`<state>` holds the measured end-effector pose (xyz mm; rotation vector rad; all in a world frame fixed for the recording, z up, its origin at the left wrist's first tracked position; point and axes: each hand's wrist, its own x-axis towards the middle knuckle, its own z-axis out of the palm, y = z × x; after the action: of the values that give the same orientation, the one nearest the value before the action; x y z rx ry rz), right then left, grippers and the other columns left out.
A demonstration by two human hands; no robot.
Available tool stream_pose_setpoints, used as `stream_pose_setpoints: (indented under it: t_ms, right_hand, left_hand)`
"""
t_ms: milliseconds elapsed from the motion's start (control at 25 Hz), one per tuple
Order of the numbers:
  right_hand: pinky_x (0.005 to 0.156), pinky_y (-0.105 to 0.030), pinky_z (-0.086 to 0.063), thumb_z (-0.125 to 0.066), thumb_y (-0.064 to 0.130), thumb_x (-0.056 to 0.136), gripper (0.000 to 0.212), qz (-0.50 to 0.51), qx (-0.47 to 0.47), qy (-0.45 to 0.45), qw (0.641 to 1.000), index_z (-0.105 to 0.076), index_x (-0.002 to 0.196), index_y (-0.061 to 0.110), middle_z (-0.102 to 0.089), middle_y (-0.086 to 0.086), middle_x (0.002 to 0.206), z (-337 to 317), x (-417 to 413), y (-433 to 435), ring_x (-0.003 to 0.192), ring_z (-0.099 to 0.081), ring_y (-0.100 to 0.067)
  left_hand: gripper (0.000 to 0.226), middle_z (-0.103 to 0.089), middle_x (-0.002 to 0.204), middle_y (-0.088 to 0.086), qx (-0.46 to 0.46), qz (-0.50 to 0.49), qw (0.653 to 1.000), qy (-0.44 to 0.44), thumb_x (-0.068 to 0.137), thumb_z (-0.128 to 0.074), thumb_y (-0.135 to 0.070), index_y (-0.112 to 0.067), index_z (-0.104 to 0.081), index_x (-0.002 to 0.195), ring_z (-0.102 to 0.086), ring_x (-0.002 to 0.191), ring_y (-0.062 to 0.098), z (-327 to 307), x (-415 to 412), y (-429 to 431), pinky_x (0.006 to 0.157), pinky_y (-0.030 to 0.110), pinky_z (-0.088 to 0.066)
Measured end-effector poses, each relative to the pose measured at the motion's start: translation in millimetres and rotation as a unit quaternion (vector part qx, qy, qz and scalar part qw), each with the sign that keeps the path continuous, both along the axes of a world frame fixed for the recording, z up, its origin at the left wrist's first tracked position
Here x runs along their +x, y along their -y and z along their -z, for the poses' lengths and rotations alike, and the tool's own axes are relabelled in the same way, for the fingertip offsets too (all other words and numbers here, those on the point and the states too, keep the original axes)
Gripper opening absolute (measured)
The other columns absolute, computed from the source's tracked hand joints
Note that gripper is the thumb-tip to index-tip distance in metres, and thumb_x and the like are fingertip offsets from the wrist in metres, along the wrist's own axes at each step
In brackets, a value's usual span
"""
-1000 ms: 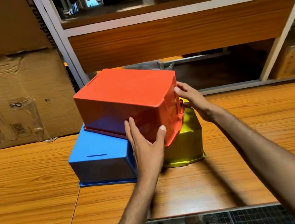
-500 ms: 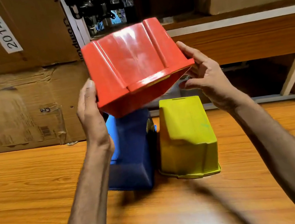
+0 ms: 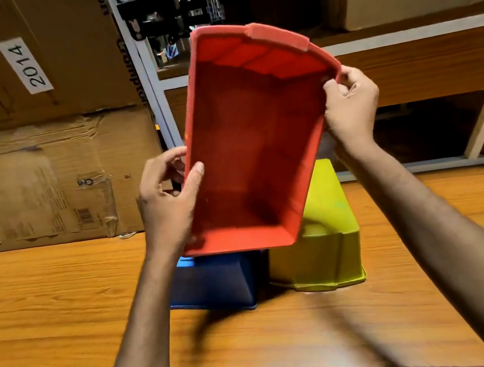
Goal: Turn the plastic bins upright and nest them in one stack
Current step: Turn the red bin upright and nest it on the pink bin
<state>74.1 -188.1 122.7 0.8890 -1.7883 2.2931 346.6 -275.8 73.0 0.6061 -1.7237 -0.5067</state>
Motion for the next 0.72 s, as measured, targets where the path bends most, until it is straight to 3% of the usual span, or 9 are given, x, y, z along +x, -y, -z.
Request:
stream_pose_setpoints:
  t_ms: [120, 280, 480, 560, 640, 720]
  right_hand:
    - [0.074, -0.027, -0.057, -0.067, 0.02, 0.091, 0.031, -0.124, -0.007, 0.087, 0.988, -0.068, 0.12, 0.009, -0.076, 0.001, 0.092, 10.9, -8.5, -1.7, 0.08, -0.07, -0.005]
    - [0.082, -0.028, -0.058, -0.061, 0.008, 0.098, 0.038, -0.268, 0.071, 0.114, 0.954, -0.06, 0.136, 0.017, -0.073, 0.008, 0.113, 49.4, 9.1, -26.2, 0.095, -0.069, -0.005]
    - [0.088, -0.031, -0.056, -0.067, 0.005, 0.094, 0.057, -0.336, 0.092, 0.051, 0.936, -0.052, 0.146, 0.025, -0.07, 0.005, 0.128, 53.7, 36.4, -50.2, 0.115, -0.065, -0.01]
    - [0.087, -0.033, -0.056, -0.072, 0.008, 0.092, 0.064, -0.346, 0.097, -0.007, 0.933, -0.05, 0.148, 0.031, -0.066, -0.006, 0.133, 30.9, 45.0, -58.5, 0.113, -0.064, -0.015]
    - [0.077, -0.026, -0.053, -0.076, 0.011, 0.091, 0.066, -0.343, 0.106, -0.052, 0.932, -0.05, 0.148, 0.03, -0.061, -0.015, 0.129, 6.6, 59.6, -62.8, 0.098, -0.061, -0.015]
    - [0.075, -0.019, -0.049, -0.079, 0.009, 0.087, 0.067, -0.318, 0.101, -0.087, 0.939, -0.053, 0.148, 0.023, -0.058, -0.009, 0.113, -8.6, 81.1, -59.7, 0.085, -0.053, -0.007]
  left_hand:
    - [0.022, -0.064, 0.094, 0.005, -0.058, -0.034, 0.998, -0.004, 0.09, -0.073, -0.008, -0.014, -0.069, 0.111, -0.059, 0.077, 0.012, -0.1, -5.0, -4.2, 0.066, 0.023, -0.049]
    - [0.02, -0.062, 0.088, 0.0, -0.012, -0.048, 0.998, -0.042, 0.09, -0.071, -0.007, -0.02, -0.067, 0.104, -0.053, 0.071, 0.001, -7.8, -6.1, 0.0, 0.063, 0.013, -0.043]
    - [0.015, -0.06, 0.086, -0.011, 0.067, -0.006, 0.993, -0.095, 0.092, -0.072, -0.011, -0.016, -0.067, 0.105, -0.055, 0.076, -0.001, 2.2, -1.0, 21.6, 0.072, 0.014, -0.044]
    - [0.015, -0.063, 0.092, -0.004, 0.111, 0.006, 0.988, -0.109, 0.094, -0.072, -0.017, -0.016, -0.066, 0.108, -0.057, 0.079, 0.003, 12.2, 2.7, 34.9, 0.074, 0.017, -0.046]
    - [0.017, -0.066, 0.101, 0.001, 0.136, 0.003, 0.984, -0.112, 0.096, -0.071, -0.021, -0.016, -0.064, 0.111, -0.059, 0.084, 0.004, 23.5, 3.5, 45.2, 0.077, 0.019, -0.048]
    - [0.019, -0.066, 0.103, -0.001, 0.147, -0.003, 0.984, -0.101, 0.097, -0.069, -0.023, -0.016, -0.061, 0.114, -0.061, 0.085, -0.003, 35.4, 1.0, 50.3, 0.079, 0.019, -0.048]
